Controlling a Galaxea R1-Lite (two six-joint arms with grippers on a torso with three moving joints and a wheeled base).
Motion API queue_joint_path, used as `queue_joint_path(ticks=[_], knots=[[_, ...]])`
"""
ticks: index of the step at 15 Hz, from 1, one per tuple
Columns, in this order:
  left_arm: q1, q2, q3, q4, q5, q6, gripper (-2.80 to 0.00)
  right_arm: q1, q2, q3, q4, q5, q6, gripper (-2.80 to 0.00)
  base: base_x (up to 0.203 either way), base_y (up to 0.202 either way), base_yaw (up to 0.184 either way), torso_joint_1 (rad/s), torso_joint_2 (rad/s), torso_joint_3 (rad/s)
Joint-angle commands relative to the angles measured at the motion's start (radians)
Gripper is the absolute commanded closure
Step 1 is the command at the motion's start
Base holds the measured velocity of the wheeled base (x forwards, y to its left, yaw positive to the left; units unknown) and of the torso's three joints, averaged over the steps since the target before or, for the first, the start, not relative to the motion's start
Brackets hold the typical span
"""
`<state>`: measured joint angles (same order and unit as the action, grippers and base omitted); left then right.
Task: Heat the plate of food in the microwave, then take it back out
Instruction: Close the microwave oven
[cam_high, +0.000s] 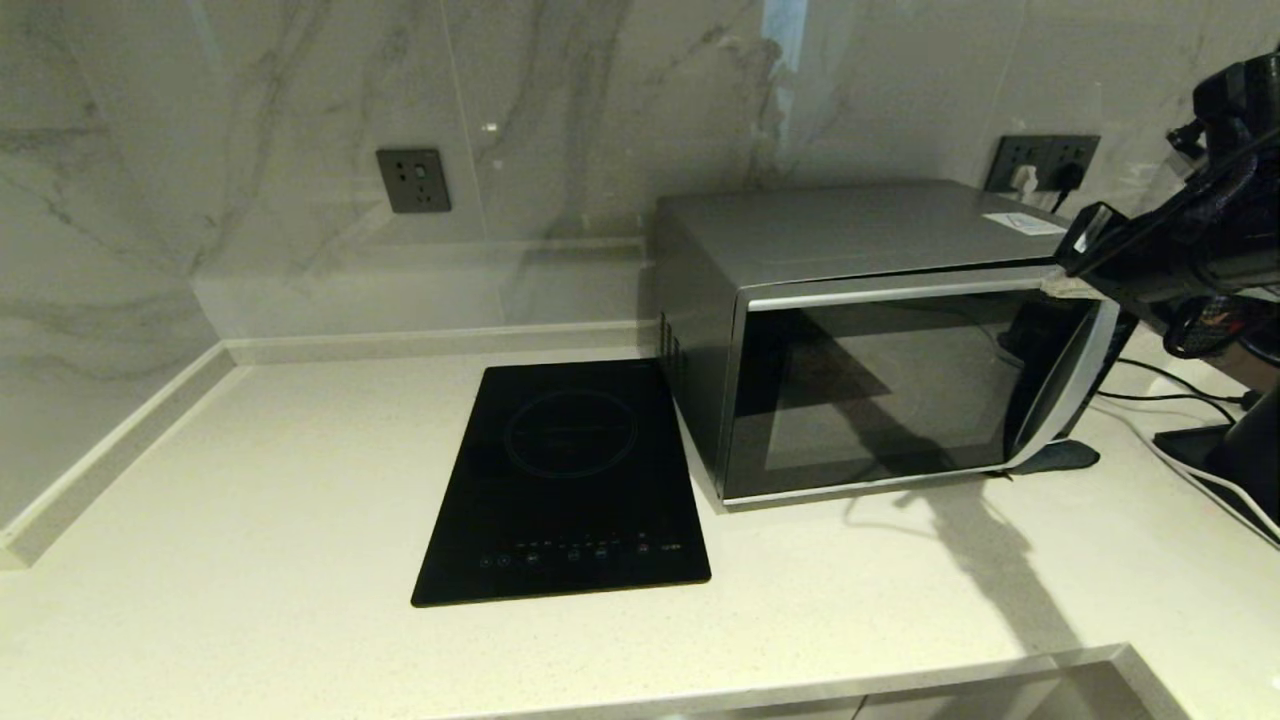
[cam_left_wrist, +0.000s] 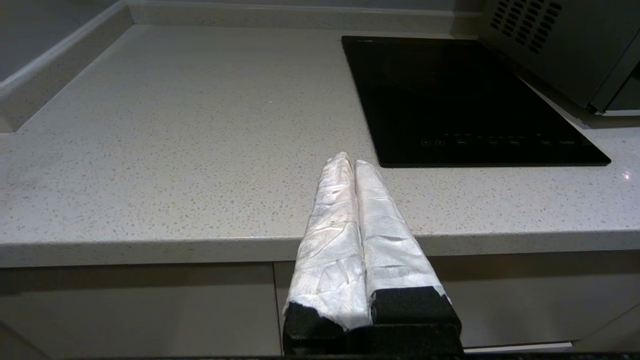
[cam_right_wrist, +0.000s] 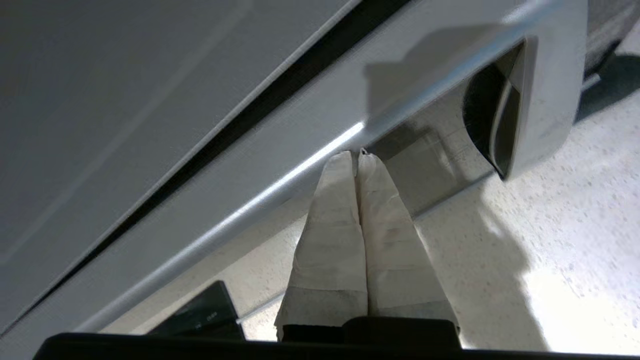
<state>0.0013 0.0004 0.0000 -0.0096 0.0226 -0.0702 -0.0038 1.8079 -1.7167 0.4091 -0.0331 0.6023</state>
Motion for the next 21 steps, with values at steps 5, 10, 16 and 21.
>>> queue_joint_path(ticks=[5,10,16,21], knots=[[0.000,0.001,0.000,0.000,0.000,-0.002,0.00,0.001,0.004,0.015,-0.001,0.056,0.017,0.00,0.000,0.000,0.000,0.000,0.00,0.000],[0.000,0.001,0.000,0.000,0.000,0.000,0.00,0.001,0.017,0.020,-0.020,0.093,0.052,0.00,0.000,0.000,0.000,0.000,0.00,0.000],[0.000,0.001,0.000,0.000,0.000,0.000,0.00,0.001,0.040,0.026,-0.059,0.102,0.068,0.00,0.000,0.000,0.000,0.000,0.00,0.000],[0.000,0.001,0.000,0.000,0.000,-0.001,0.00,0.001,0.040,0.030,-0.056,0.114,0.068,0.00,0.000,0.000,0.000,0.000,0.00,0.000]])
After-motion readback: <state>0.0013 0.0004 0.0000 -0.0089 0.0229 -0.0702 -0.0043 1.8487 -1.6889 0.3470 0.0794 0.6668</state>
